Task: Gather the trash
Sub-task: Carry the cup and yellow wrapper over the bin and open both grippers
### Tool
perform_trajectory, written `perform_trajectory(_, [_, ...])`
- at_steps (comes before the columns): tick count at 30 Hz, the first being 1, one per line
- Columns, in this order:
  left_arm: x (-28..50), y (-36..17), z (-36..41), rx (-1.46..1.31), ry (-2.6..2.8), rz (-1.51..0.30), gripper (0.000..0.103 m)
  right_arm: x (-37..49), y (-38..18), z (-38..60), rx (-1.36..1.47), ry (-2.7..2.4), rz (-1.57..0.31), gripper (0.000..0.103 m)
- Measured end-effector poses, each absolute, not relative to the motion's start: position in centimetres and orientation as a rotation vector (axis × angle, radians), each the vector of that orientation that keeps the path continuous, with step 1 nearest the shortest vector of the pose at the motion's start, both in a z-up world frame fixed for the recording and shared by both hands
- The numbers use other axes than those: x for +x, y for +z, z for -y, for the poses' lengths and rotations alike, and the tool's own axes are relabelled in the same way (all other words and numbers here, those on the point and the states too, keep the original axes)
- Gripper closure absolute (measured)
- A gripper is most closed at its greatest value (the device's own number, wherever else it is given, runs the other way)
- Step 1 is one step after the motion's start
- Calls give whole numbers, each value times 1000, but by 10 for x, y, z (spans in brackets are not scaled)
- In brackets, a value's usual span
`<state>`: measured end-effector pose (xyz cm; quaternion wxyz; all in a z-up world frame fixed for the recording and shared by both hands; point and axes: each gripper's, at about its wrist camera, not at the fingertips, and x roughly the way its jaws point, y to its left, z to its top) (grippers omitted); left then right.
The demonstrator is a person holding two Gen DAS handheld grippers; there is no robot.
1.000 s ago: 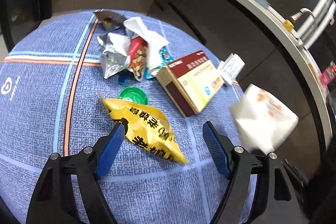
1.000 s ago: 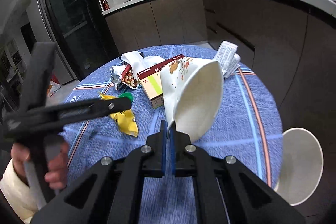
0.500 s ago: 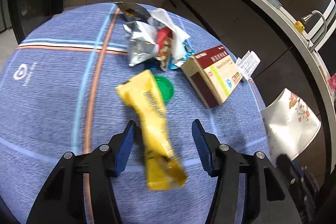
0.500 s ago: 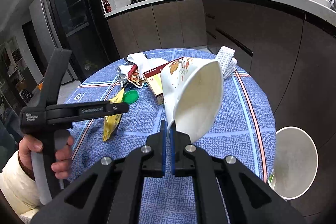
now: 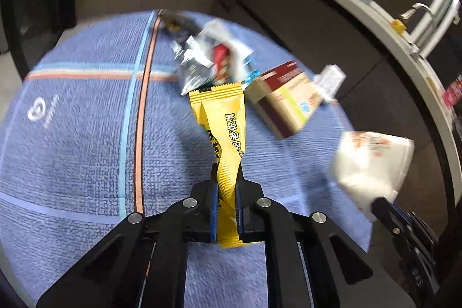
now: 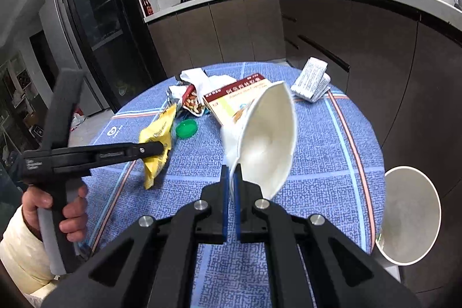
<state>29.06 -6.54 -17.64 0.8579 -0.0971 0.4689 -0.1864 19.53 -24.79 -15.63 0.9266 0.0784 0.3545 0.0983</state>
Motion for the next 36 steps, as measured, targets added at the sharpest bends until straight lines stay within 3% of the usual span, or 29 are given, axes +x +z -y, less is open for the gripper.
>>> perform_trajectory(11, [239, -96, 111, -131, -614, -829, 94, 150, -104, 274, 163, 134, -568, 98])
perform_trajectory(19, [216, -78, 188, -53, -785, -803, 94, 105, -87, 330, 188, -5, -492, 98])
perform_trajectory(26, [206, -94, 266, 37, -901, -840, 94, 77, -113, 391, 259, -137, -508, 98])
perform_trajectory(36, [220, -150, 364, 137, -1007, -979, 94, 70, -199, 456, 381, -229, -635, 98])
